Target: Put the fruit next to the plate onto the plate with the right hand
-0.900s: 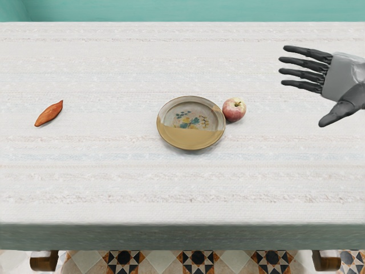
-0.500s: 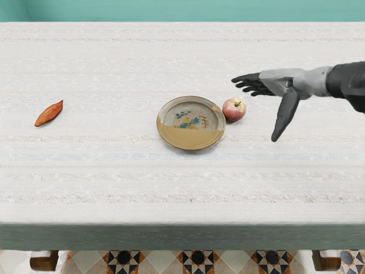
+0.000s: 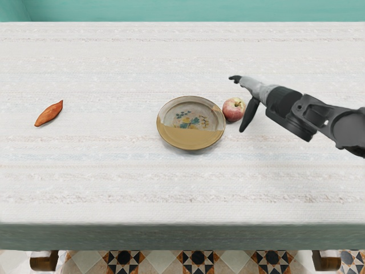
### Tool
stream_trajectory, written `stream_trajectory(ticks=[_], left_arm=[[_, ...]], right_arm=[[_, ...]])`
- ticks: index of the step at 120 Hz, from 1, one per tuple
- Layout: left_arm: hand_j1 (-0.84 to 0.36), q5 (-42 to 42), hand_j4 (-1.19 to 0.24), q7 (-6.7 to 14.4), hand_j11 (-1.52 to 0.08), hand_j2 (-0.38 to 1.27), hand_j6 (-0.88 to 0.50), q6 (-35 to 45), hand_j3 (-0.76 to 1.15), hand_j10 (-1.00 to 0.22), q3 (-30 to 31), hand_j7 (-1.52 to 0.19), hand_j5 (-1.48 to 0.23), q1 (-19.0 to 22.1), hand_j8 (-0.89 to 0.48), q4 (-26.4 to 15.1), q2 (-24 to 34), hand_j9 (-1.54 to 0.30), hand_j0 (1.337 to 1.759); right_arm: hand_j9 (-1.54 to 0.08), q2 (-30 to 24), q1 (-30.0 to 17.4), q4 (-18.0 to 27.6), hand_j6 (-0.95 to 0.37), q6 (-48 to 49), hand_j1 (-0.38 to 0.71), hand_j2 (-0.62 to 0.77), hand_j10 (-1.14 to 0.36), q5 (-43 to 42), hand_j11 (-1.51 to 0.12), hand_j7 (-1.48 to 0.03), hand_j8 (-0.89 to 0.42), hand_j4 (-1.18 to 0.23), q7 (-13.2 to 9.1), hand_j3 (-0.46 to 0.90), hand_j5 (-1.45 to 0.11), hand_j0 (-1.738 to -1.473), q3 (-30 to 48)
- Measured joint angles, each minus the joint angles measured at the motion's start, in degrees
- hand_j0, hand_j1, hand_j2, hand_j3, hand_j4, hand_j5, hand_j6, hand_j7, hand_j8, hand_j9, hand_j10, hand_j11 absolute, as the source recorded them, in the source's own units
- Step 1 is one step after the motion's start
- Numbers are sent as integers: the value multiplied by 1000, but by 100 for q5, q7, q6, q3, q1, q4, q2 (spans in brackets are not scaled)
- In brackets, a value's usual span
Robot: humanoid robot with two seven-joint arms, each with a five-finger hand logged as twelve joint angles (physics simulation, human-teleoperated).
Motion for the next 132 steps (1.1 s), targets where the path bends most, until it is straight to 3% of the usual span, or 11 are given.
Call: stream_trajectory(ticks=[27, 89, 100, 122, 132], left_arm=[[349, 0, 0, 0, 0, 0, 0, 1, 0, 0, 0, 0, 0, 0, 0, 0, 0, 0, 1658], [349, 0, 0, 0, 0, 0, 0, -1, 0, 0, 0, 0, 0, 0, 0, 0, 0, 0, 1658], [349, 0, 0, 0, 0, 0, 0, 0, 0, 0, -1, 0, 0, 0, 0, 0, 0, 0, 1658], [349, 0, 0, 0, 0, 0, 0, 0, 0, 0, -1, 0, 0, 0, 0, 0, 0, 0, 1658], [349, 0, 0, 0, 0, 0, 0, 1, 0, 0, -1, 0, 0, 0, 0, 0, 0, 0, 1658]], right_arm=[[-187, 435, -88, -583, -147, -534, -178, -27, -145, 6, -186, -186, -146, -145, 5, 0, -187, -1658, -79], [-516, 567, -148, -633, -396, -538, 110, -67, -393, 32, -516, -513, -394, -393, 0, 0, -516, -1658, -129], [-580, 563, -145, -622, -365, -440, 151, -51, -458, 18, -579, -583, -329, -462, -4, -2, -571, -1656, -122], [-690, 458, -132, -578, -348, -156, 181, 100, -523, 171, -692, -701, -331, -561, -3, 0, -677, -1654, -28], [-734, 371, -124, -565, -360, 32, 160, 93, -531, 285, -731, -732, -332, -569, -4, 0, -725, -1653, 158]])
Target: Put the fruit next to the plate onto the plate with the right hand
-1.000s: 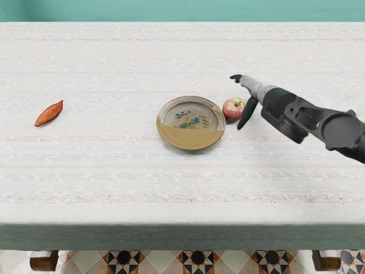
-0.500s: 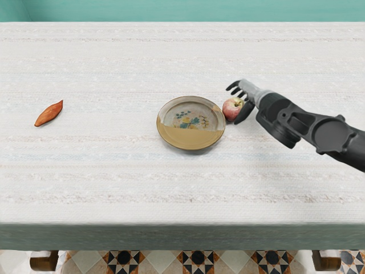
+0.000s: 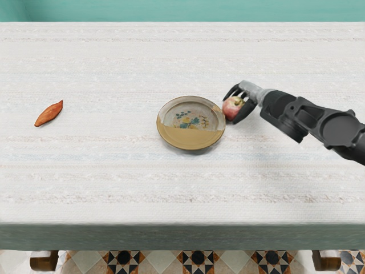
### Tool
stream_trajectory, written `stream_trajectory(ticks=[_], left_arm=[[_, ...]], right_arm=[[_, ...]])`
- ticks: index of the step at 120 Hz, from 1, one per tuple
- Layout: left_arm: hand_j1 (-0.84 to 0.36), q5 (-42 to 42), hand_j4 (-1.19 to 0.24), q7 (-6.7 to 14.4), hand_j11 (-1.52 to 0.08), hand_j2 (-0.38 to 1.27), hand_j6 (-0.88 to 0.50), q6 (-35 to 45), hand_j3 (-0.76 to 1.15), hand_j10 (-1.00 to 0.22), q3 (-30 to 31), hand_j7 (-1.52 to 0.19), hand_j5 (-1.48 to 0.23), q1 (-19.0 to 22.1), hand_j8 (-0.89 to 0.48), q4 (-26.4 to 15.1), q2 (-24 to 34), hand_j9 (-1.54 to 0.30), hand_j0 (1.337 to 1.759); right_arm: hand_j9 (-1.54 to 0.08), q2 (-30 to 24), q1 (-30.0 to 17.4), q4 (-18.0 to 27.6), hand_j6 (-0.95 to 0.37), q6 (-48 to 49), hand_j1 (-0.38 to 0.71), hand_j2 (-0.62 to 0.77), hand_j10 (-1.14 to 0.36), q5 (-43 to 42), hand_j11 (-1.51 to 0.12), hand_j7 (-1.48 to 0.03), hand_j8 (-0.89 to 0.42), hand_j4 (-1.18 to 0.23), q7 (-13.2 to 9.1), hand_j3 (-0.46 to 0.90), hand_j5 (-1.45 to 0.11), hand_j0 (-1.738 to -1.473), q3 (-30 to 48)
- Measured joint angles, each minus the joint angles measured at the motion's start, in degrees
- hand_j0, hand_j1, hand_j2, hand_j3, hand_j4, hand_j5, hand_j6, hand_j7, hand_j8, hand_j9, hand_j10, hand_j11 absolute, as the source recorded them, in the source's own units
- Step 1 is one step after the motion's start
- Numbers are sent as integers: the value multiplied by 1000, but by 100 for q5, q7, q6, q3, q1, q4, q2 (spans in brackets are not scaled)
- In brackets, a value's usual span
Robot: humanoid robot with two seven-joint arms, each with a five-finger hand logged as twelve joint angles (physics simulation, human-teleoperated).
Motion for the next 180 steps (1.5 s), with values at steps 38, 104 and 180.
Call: stream_trajectory(ticks=[38, 104, 180], left_arm=[[349, 0, 0, 0, 0, 0, 0, 0, 0, 0, 0, 0, 0, 0, 0, 0, 0, 0, 1658], [349, 0, 0, 0, 0, 0, 0, 0, 0, 0, 0, 0, 0, 0, 0, 0, 0, 0, 1658], [349, 0, 0, 0, 0, 0, 0, 0, 0, 0, 0, 0, 0, 0, 0, 0, 0, 0, 1658]], right_arm=[[-797, -624, 59, 631, -380, 1011, 115, 59, -550, 340, -785, -781, -338, -579, -57, -1, -805, -1651, 1050], [-829, -199, -126, 1418, -369, 1122, 112, 35, -531, 717, -811, -794, -317, -556, -103, 0, -833, -1651, 1163], [-430, 108, -252, 920, -218, 393, -92, 15, -300, 590, -422, -412, -187, -300, -96, 0, -429, -1655, 912]])
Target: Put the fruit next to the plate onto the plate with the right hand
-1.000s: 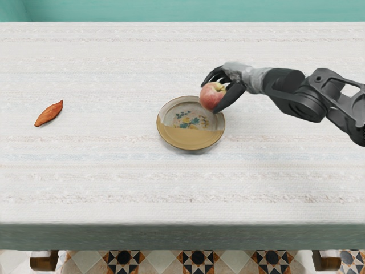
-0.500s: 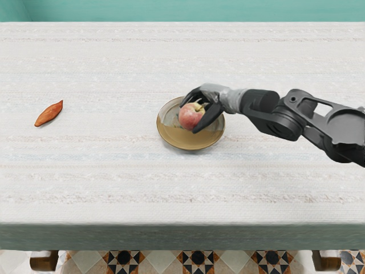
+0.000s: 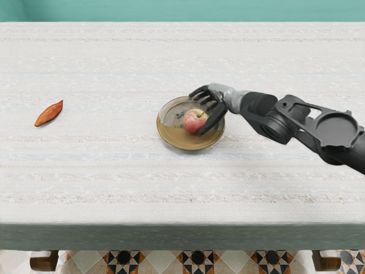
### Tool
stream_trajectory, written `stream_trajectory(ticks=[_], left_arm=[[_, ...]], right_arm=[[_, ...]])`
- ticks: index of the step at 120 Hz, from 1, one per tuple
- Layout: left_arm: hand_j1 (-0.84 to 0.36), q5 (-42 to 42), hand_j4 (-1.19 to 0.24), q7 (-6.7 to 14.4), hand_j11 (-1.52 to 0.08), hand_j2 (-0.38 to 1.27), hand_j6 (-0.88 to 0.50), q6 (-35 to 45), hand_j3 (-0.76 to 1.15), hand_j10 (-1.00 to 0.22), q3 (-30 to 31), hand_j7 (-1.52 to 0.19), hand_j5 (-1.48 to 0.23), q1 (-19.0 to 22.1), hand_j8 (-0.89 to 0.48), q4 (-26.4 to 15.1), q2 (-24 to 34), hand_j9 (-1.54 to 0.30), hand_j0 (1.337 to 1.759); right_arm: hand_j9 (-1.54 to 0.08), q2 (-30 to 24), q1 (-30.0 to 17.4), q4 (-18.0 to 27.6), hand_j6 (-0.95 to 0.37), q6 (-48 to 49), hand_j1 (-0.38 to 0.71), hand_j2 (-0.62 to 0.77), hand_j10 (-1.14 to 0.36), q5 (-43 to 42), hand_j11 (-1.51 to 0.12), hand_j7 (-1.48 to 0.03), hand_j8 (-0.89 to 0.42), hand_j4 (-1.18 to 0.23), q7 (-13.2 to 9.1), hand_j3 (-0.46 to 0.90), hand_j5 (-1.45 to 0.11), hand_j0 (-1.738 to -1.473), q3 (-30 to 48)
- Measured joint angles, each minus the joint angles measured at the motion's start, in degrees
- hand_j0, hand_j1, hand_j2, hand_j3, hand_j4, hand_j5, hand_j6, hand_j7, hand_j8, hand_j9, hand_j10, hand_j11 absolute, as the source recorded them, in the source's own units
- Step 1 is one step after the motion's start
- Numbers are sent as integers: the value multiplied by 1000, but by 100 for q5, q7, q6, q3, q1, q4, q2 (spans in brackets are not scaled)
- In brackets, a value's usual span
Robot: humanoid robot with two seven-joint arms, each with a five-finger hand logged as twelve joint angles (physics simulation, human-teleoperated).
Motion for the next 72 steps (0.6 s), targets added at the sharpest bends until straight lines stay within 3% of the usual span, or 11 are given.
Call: stream_trajectory(ticks=[11, 28, 43, 57, 72], left_arm=[[349, 0, 0, 0, 0, 0, 0, -1, 0, 0, 0, 0, 0, 0, 0, 0, 0, 0, 1658], [349, 0, 0, 0, 0, 0, 0, -1, 0, 0, 0, 0, 0, 0, 0, 0, 0, 0, 1658], [349, 0, 0, 0, 0, 0, 0, -4, 0, 0, -4, 0, 0, -86, 0, 0, 0, 0, 1658], [349, 0, 0, 0, 0, 0, 0, -1, 0, 0, 5, 0, 0, -46, 0, 0, 0, 0, 1658], [349, 0, 0, 3, 0, 0, 0, -4, 0, 0, 15, 0, 0, -38, 0, 0, 0, 0, 1658]], right_arm=[[-286, -344, 147, 186, -148, 220, -175, 8, -200, 41, -280, -274, -128, -200, -13, 0, -285, -1656, 260], [-157, -1044, 220, 360, -86, 1425, -249, 2, -112, 577, -154, -151, -76, -112, -20, 0, -157, -1657, 904], [-99, -1888, 209, 411, -58, 2811, -283, 0, -71, 1434, -97, -95, -52, -72, -19, 0, -99, -1657, 1275], [-69, -2899, 58, 404, -43, 3359, -300, -2, -50, 2285, -68, -67, -40, -51, -17, 0, -68, -1658, 1372], [-53, -3205, -73, 333, -36, 3545, -309, -3, -39, 2573, -52, -52, -34, -40, -22, 0, -53, -1658, 1287]])
